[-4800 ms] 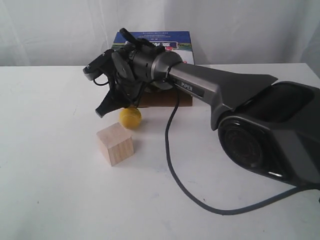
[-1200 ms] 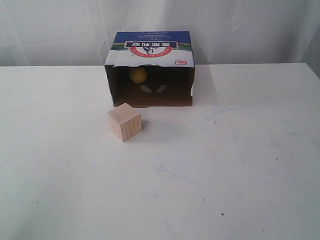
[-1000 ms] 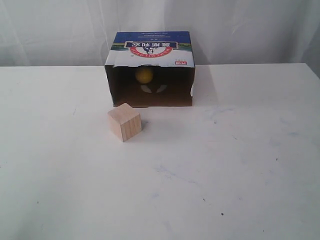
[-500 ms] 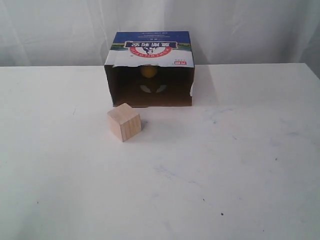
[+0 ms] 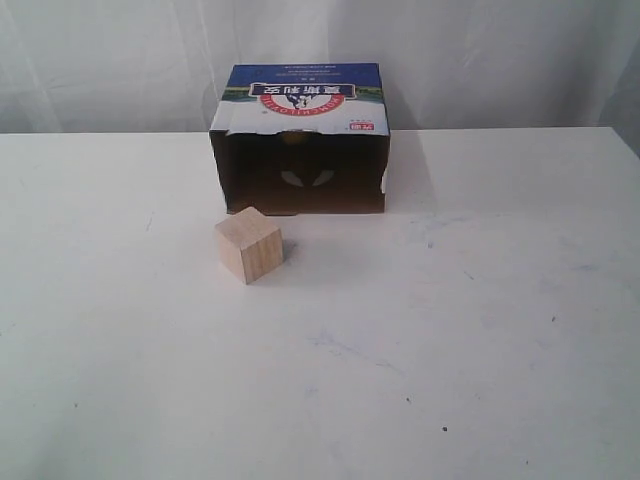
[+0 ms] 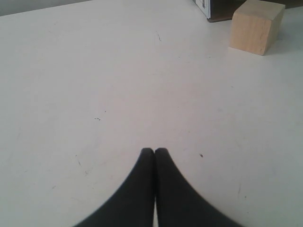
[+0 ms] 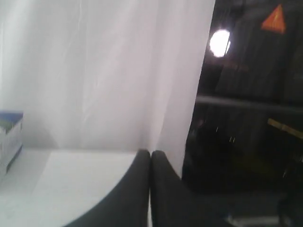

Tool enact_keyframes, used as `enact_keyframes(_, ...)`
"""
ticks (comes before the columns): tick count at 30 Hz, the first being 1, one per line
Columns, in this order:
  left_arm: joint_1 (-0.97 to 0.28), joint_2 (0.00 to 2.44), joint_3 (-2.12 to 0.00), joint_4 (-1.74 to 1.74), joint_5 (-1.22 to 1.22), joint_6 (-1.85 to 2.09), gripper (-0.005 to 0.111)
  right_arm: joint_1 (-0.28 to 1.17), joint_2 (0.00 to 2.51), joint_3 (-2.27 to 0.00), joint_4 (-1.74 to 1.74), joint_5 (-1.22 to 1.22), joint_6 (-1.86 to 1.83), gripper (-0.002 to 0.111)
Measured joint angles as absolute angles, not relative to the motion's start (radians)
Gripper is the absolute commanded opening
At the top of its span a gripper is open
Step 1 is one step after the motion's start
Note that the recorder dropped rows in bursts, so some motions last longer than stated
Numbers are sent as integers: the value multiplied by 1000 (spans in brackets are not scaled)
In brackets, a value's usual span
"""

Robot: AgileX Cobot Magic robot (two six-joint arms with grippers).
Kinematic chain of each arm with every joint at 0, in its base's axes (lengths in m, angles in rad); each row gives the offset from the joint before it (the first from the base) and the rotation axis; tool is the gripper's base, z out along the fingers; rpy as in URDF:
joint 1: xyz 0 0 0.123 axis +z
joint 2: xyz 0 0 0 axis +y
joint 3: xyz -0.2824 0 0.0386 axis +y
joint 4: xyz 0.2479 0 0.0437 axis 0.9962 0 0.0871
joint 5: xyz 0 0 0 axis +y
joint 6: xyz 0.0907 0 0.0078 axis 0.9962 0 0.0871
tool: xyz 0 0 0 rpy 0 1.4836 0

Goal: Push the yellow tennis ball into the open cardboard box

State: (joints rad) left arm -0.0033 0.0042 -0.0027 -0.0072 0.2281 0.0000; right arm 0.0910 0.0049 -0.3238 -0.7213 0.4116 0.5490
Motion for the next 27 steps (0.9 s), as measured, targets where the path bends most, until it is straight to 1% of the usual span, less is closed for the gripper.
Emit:
enact_keyframes(4, -3, 4, -3, -7, 228, 0, 0, 91, 6, -60, -730, 385, 718, 0)
enact_keyframes(6, -3, 4, -3, -7, 228, 0, 0, 91, 6, -13, -710, 386, 707, 0)
enact_keyframes(13, -3, 4, -3, -7, 228, 0, 0, 91, 6, -5, -630, 357, 480, 0)
enact_keyframes(19, -3, 4, -3, -7, 228, 0, 0, 66, 6, -5, -408, 322, 142, 0)
enact_keyframes(25, -3, 4, -3, -7, 228, 0, 0, 40, 6, -5, -336, 257, 131, 0)
enact_keyframes(27, -3, 4, -3, -7, 228, 0, 0, 35, 6, -5, -237, 315, 116, 0)
